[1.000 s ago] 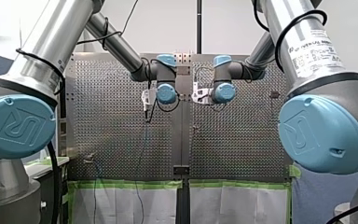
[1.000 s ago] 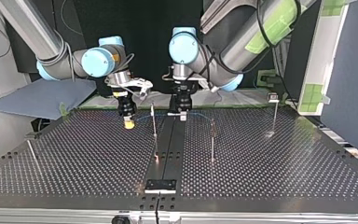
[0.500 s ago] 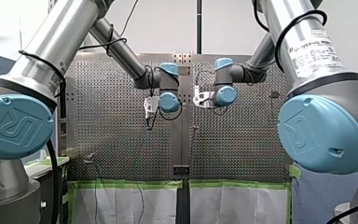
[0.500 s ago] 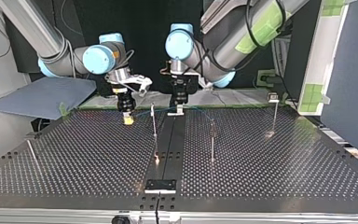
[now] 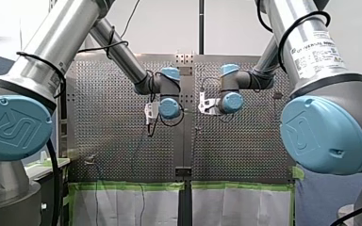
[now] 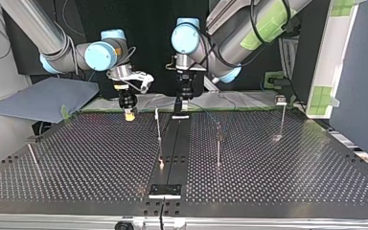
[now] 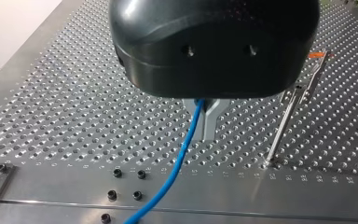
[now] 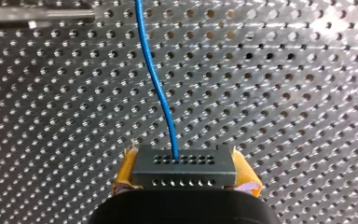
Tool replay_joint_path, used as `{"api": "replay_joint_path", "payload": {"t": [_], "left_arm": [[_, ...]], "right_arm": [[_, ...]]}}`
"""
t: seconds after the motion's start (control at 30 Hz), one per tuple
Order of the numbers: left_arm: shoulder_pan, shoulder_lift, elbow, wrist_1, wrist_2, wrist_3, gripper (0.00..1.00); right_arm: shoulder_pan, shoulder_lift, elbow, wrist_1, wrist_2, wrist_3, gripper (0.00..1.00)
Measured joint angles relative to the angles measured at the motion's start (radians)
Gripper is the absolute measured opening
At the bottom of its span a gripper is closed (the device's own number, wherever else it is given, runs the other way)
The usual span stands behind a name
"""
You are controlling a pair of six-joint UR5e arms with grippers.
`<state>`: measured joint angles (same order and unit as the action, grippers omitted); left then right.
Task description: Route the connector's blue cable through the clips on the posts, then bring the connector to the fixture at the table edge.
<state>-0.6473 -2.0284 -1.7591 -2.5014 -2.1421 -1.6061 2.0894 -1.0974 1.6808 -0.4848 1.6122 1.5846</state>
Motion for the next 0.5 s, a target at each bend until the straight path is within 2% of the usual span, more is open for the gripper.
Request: {"api": "replay_joint_path", "payload": {"t": [0.17, 0.37, 0.5], "left_arm": [[-0.003, -0.005, -0.003, 0.009, 0.005, 0.0, 0.0], [-0.015, -0.045, -0.004, 0.031, 0.014, -0.012, 0.0], [-0.024, -0.077, -0.004, 0.039, 0.013, -0.017, 0.0]], "right_arm": [[-0.009, 0.0, 0.033, -0.022, 0.0, 0.001, 0.0], [-0.014, 0.001, 0.047, -0.026, 0.0, 0.0, 0.0], [-0.028, 0.001, 0.068, -0.044, -0.003, -0.001, 0.0]]}}
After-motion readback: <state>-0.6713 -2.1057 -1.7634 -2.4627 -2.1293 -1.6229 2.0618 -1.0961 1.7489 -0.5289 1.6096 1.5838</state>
